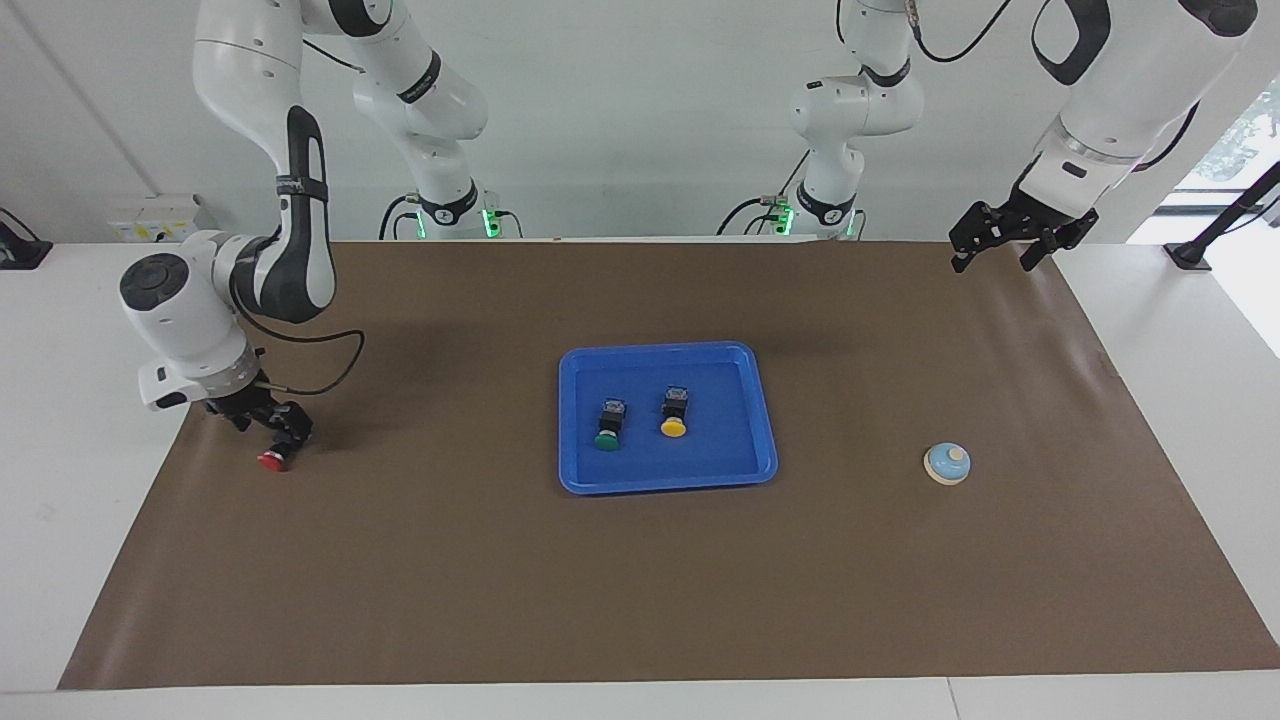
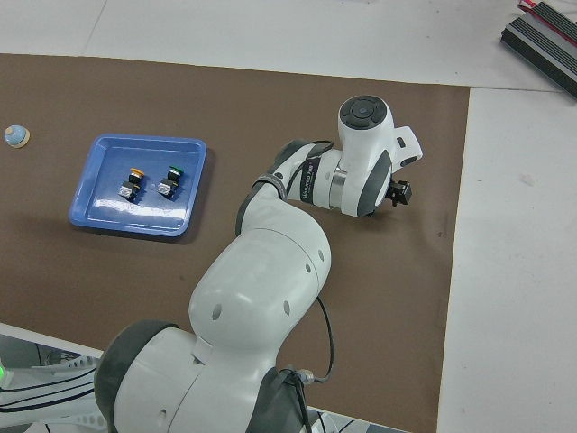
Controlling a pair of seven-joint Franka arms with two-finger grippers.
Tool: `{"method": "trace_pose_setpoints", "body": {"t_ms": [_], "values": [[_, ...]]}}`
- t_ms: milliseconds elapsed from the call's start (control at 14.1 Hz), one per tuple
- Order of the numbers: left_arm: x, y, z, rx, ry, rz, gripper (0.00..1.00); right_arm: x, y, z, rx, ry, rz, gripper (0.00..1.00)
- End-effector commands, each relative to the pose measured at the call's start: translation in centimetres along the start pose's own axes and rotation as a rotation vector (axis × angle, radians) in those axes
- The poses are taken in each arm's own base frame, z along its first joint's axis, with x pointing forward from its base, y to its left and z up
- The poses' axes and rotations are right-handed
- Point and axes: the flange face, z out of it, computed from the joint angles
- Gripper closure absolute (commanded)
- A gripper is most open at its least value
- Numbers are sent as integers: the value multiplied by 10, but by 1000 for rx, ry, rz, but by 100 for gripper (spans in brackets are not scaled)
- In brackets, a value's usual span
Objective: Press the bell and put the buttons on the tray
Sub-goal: 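Reach the right gripper to the red button and grasp it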
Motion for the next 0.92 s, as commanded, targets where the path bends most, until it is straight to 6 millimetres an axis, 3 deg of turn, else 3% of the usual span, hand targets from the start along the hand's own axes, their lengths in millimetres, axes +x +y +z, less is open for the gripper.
{"method": "trace_pose_setpoints", "body": {"t_ms": [0, 355, 426, 569, 711, 853], "values": [[-2, 0, -6, -11, -1, -9, 0, -1, -4, 0, -4, 17, -5, 0], [-2, 0, -6, -11, -1, -9, 0, -4, -6, 25, 5, 21, 1, 0], [-2, 0, -6, -11, -1, -9, 0, -5, -6, 27, 5, 18, -1, 5], [-2, -1, -6, -11, -1, -10, 0, -5, -6, 26, 4, 15, -8, 42], [-2, -1, -6, -11, 0, -10, 0, -5, -9, 25, 2, 2, -20, 96], [-2, -1, -6, -11, 0, -10, 0, -7, -12, 23, -1, -31, -44, 100]]}}
